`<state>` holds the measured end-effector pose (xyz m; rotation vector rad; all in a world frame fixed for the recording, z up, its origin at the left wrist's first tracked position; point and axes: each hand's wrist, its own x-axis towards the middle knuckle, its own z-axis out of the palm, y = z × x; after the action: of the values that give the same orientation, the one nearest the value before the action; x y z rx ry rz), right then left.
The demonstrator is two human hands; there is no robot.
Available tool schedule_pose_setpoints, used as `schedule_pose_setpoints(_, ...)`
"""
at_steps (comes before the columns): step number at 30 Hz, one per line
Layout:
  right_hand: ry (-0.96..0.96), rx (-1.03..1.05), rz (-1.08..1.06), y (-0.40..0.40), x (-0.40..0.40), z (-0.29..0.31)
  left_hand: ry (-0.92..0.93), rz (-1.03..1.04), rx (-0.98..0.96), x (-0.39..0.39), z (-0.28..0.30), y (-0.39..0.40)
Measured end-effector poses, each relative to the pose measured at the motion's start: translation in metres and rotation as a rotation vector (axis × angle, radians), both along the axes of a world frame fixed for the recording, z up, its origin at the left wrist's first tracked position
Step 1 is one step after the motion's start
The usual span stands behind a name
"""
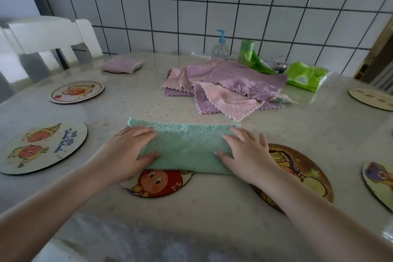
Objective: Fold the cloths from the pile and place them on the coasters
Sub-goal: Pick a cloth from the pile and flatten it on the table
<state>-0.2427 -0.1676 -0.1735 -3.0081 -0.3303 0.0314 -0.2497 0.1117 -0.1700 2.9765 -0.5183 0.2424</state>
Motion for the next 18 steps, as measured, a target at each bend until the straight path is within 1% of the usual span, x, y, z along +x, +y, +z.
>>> schedule_pose_setpoints(2,-0.06,0.114,0.06,0.013,0.011,0.004,-0.075,-0.157,-0.073,-0.015,0.004,-0.013)
schedule_pose_setpoints(4,-0.055,0.219,0.104,0.03,0.028,0.007,-0.12,-0.294,-0.085,-0.026,0.002,-0.027)
schedule_pose_setpoints(7,0.008,0.305,0.136,0.055,0.055,0.012,-0.139,-0.332,-0.097,-0.028,-0.003,-0.037)
schedule_pose_setpoints(9,0.041,0.29,0.13,0.067,0.069,0.014,-0.161,-0.348,-0.103,-0.024,-0.005,-0.04)
schedule_pose_setpoints(13,0.013,0.201,0.134,0.081,0.086,0.016,-0.188,-0.354,-0.095,-0.02,-0.009,-0.042)
schedule_pose_setpoints(16,0.098,0.214,0.132,0.083,0.091,0.02,-0.186,-0.35,-0.132,-0.022,-0.008,-0.04)
schedule_pose_setpoints(18,0.149,0.173,0.147,0.084,0.093,0.023,-0.202,-0.352,-0.142,-0.024,-0.008,-0.041)
